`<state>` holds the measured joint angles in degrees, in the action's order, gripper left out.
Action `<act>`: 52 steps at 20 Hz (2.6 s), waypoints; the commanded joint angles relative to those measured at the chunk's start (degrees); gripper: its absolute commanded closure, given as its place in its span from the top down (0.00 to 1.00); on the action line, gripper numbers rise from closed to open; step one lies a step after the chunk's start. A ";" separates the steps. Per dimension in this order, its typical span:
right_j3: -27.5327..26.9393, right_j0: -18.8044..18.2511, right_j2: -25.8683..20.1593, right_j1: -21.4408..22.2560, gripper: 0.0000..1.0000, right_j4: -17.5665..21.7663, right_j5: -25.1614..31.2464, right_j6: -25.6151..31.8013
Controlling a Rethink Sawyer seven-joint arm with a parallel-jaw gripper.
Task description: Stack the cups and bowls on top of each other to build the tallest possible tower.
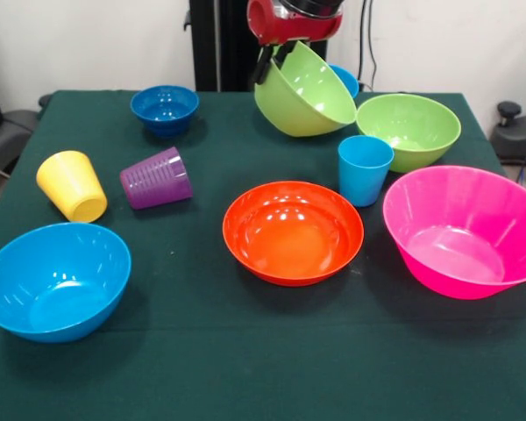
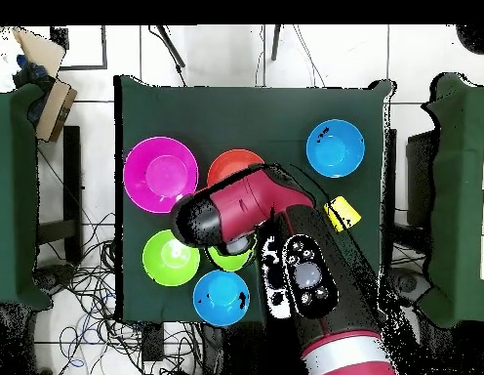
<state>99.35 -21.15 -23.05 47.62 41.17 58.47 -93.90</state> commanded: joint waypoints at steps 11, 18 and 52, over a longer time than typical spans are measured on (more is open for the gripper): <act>-4.24 3.88 3.54 -4.24 0.00 -0.78 -1.50 -8.06; -6.73 5.56 4.44 -5.80 0.00 -1.03 -0.12 -8.29; -10.42 11.01 9.20 -7.69 0.00 -4.96 1.03 -7.30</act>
<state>92.20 -11.58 -14.13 42.41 37.55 58.47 -93.92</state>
